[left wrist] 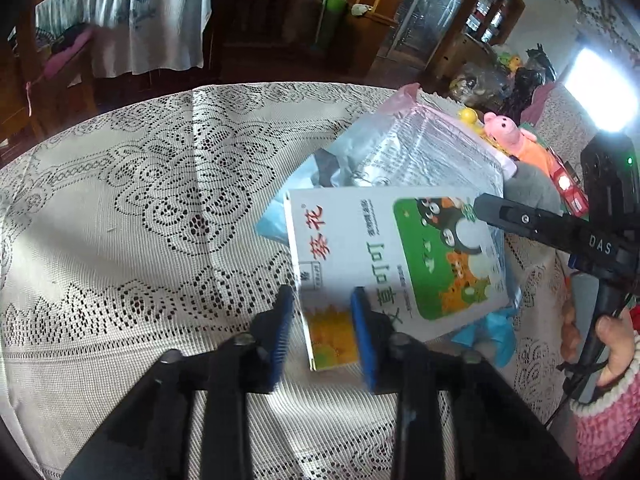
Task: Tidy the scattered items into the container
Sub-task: 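Raise the held picture book with the left tool and turn toward the bin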
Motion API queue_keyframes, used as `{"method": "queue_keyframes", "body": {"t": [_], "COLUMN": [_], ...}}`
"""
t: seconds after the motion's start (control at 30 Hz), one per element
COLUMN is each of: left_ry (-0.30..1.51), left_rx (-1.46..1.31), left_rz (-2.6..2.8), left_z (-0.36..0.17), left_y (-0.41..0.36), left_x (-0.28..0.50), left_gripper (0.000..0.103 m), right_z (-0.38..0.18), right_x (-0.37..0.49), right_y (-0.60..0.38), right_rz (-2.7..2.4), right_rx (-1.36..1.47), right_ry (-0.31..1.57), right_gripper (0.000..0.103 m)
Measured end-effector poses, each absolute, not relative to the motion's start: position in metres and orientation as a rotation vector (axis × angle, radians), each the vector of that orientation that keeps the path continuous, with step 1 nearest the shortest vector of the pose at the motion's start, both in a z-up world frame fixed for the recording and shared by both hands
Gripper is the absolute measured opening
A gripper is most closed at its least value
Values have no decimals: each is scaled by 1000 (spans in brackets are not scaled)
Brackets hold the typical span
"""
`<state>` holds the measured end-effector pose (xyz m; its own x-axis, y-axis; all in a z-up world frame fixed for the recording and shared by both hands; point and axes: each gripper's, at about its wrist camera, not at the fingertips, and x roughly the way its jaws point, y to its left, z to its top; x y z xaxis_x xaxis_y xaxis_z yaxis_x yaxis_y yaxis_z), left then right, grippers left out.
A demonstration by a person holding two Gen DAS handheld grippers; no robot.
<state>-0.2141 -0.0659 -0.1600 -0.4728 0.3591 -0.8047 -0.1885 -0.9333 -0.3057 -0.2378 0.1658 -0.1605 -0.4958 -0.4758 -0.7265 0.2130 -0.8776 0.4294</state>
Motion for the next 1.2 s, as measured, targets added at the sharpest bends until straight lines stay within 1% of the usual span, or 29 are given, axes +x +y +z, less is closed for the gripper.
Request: {"method": "queue_keyframes", "body": {"t": [0.03, 0.07, 0.1, 0.13, 0.17, 0.27, 0.3, 0.33, 0.37, 0.4, 0.43, 0.47, 0.57, 0.63, 0.73, 0.8, 0.87, 0.9, 0.93, 0.97, 1.0, 1.03, 1.07, 1.1, 1.2], "left_ry": [-257, -265, -273, -250, -215, -193, -184, -180, -182, -189, -186, -177, -105, -70, -63, -58, -13, 19, 53, 70, 67, 58, 49, 33, -29], "left_rx": [-1398, -1402, -1407, -1394, -1375, -1378, -1374, -1365, -1355, -1344, -1331, -1316, -1288, -1279, -1262, -1253, -1235, -1223, -1211, -1221, -1250, -1282, -1311, -1317, -1357], "left_rz": [2428, 2417, 2406, 2412, 2424, 2444, 2456, 2472, 2483, 2488, 2494, 2500, 2533, 2552, 2552, 2548, 2556, 2553, 2547, 2534, 2511, 2485, 2453, 2435, 2382], "left_z": [-162, -165, -167, -167, -167, -164, -163, -160, -156, -153, -149, -146, -139, -137, -135, -136, -137, -139, -141, -144, -148, -152, -156, -157, -160], "left_y": [-64, -62, -59, -55, -49, -42, -42, -44, -47, -50, -52, -54, -52, -52, -54, -57, -57, -56, -53, -50, -48, -46, -44, -43, -50], "left_x": [-215, -217, -218, -217, -216, -213, -212, -209, -207, -205, -201, -196, -182, -174, -168, -167, -170, -176, -182, -190, -199, -207, -214, -217, -218], "left_gripper": [66, 69, 70, 70, 70, 71, 67, 59, 56, 51, 47, 46, 43, 42, 39, 39, 40, 43, 56, 65, 74, 74, 77, 82, 83], "right_z": [-161, -161, -162, -163, -163, -163, -162, -160, -158, -154, -150, -146, -136, -131, -125, -127, -132, -137, -142, -147, -153, -161, -166, -170, -177], "right_x": [-240, -242, -243, -243, -243, -238, -236, -233, -229, -225, -220, -216, -203, -197, -188, -186, -184, -186, -189, -192, -196, -201, -204, -205, -205], "right_y": [166, 166, 166, 165, 163, 158, 160, 163, 166, 169, 172, 175, 176, 174, 171, 170, 168, 165, 163, 161, 158, 156, 154, 153, 157], "right_rz": [-2373, -2362, -2351, -2327, -2299, -2282, -2275, -2268, -2262, -2256, -2252, -2247, -2244, -2250, -2255, -2250, -2239, -2230, -2219, -2209, -2192, -2173, -2159, -2152, -2117], "right_rx": [1272, 1262, 1252, 1253, 1256, 1278, 1279, 1267, 1250, 1226, 1200, 1173, 1120, 1101, 1080, 1080, 1087, 1099, 1113, 1126, 1154, 1185, 1205, 1220, 1266], "right_ry": [-400, -400, -401, -398, -395, -366, -376, -390, -406, -415, -422, -430, -415, -394, -362, -336, -301, -287, -275, -263, -269, -280, -293, -300, -340], "right_gripper": [72, 72, 72, 67, 44, 39, 39, 38, 36, 35, 31, 27, 23, 23, 23, 23, 26, 27, 31, 34, 42, 42, 46, 48, 48]}}
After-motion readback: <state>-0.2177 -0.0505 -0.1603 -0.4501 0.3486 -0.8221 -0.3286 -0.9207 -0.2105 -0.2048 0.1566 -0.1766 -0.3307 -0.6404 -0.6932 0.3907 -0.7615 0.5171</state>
